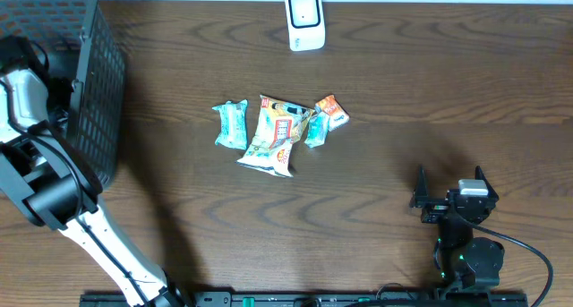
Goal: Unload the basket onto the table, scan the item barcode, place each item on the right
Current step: 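Lift the dark green tin up out of the basket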
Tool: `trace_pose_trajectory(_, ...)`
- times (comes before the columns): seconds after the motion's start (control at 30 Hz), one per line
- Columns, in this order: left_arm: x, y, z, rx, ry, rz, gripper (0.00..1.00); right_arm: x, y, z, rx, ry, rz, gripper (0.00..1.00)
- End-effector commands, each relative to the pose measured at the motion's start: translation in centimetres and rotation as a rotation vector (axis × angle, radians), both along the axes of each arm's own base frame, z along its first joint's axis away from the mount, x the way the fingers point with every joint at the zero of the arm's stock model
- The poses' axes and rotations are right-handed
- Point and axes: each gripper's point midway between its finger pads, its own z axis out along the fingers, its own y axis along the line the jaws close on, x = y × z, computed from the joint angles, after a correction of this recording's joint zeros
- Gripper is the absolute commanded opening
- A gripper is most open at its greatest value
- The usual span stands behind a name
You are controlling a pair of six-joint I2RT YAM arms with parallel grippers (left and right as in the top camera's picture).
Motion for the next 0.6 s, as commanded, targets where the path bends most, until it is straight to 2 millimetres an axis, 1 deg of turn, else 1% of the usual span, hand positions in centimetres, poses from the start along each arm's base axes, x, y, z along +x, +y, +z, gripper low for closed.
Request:
trace_pose_trajectory(0.0,-2.1,-0.1,-2.6,-0.018,0.088,0.016,0.76,0.0,0.1,-0.1,0.002,0.003,0.002,0.99)
trace_pose_trajectory(0.1,-2.1,-0.1,-2.6,-0.019,0.088,0.016,0.63,0.0,0.1,-0.1,0.002,0.003,0.002,0.99)
trace_pose_trajectory(0.2,-2.1,-0.1,-2.5,-0.018,0.086,0.016,0.62,0.0,0.1,-0.1,0.002,0.003,0.002,0.99)
trace_pose_trajectory(0.3,-1.9,0.0,-1.7,-0.009,0.075,0.013,0.61,0.0,0.1,-0.1,0.002,0.003,0.002,0.99)
trace_pose_trajectory(0.4,-1.3,0.3,0.4,0.012,0.035,0.008,0.54,0.0,0.1,-0.1,0.002,0.003,0.002,0.99)
trace_pose_trajectory(0.5,-0.5,0.1,3.2,0.015,-0.039,-0.002,0.54,0.0,0.1,-0.1,0.002,0.003,0.002,0.99)
trace_pose_trajectory(0.57,0.1,-0.2,5.5,0.019,-0.102,-0.014,0.54,0.0,0.1,-0.1,0.002,0.003,0.002,0.99)
